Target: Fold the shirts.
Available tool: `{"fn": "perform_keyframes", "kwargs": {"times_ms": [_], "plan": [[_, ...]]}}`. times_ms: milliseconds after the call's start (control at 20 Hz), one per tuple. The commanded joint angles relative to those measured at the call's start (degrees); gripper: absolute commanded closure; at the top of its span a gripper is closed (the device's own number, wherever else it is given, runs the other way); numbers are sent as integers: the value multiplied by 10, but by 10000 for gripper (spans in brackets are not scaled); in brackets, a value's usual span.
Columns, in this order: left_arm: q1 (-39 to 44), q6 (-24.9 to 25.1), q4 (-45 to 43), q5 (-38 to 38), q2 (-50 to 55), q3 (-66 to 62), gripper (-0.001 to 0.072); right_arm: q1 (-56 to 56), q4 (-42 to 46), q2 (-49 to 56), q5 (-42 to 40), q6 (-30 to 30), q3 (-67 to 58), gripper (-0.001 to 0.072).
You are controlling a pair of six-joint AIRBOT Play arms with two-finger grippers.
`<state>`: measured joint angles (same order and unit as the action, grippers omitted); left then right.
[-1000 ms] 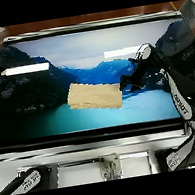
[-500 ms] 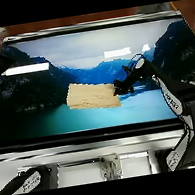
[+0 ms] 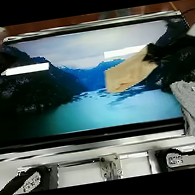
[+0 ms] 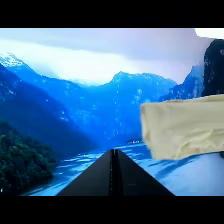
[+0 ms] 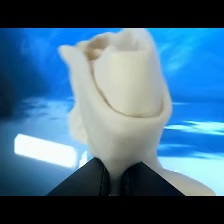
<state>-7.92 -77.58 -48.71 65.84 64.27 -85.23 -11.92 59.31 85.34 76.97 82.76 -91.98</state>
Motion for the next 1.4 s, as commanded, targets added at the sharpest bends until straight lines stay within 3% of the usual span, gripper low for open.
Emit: {"fn": "perform_keyframes", "kwargs": {"times_ms": [0,250,400,550,900,1150,1200,1250,1300,1350], "plan": [[1,15,2,44,-1,-1,671,-129,101,-85,47,28,-23,652],[1,14,3,69,-19,-1,671,-288,165,-106,59,71,-23,653],[1,12,10,69,-38,-1,671,-336,205,-86,116,75,-21,652],[1,12,12,69,-49,0,671,-356,262,-68,176,74,-3,652],[1,13,11,69,-50,0,671,-359,412,-68,225,52,121,652],[1,13,-13,68,-46,12,671,-359,461,-82,180,73,217,650],[1,13,-13,66,-45,21,671,-359,460,-82,168,80,229,589],[1,13,-14,66,-44,30,672,-359,461,-82,159,81,239,343],[1,15,-15,66,-43,41,671,-359,464,-82,157,75,243,147],[1,19,-15,63,-42,50,671,-359,474,-84,161,69,242,133]]}}
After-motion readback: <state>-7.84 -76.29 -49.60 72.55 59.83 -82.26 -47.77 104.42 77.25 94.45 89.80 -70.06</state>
